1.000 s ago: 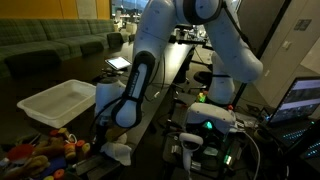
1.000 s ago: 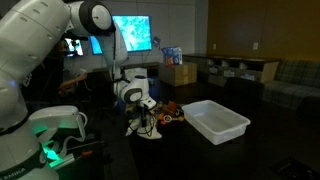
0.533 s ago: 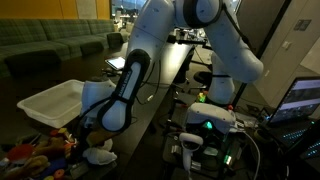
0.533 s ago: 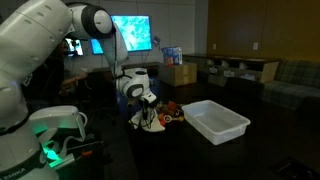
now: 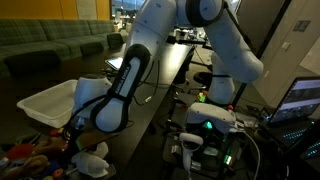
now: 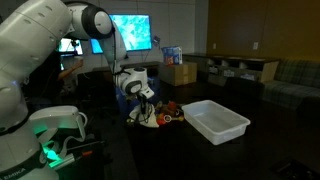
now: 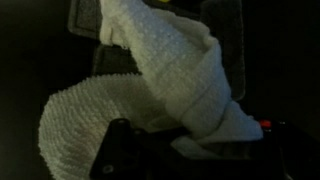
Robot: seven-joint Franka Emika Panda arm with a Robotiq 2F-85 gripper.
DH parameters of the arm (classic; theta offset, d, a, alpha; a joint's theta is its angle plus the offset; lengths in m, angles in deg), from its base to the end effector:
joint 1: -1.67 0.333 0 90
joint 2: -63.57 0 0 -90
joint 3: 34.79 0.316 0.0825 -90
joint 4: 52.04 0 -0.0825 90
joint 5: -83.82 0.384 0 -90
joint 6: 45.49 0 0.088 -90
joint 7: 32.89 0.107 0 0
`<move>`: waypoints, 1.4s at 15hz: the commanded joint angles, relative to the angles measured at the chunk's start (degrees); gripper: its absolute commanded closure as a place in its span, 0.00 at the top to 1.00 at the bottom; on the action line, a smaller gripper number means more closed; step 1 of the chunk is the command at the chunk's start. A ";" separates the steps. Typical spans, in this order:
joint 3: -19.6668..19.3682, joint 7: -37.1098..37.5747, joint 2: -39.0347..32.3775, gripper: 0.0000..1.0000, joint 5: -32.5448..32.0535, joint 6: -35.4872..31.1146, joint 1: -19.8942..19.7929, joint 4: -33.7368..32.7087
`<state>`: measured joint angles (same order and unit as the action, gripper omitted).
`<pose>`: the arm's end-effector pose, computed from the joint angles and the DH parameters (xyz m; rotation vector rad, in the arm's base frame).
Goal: Push the items on the table to the left using the white cloth
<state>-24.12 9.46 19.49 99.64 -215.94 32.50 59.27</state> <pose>0.4838 0.3979 0.1112 -2.7746 0.4917 -0.0793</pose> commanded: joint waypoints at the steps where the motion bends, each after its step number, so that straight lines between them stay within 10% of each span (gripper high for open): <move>1: -0.88 0.21 7.57 0.00 0.40 -0.60 0.88 3.84; 10: -9.15 2.33 23.00 0.00 -4.88 -1.06 3.17 10.27; 21: -9.15 -10.61 19.71 0.00 -9.47 6.46 -11.33 -3.09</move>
<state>-34.36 3.61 42.62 90.79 -212.67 25.33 63.51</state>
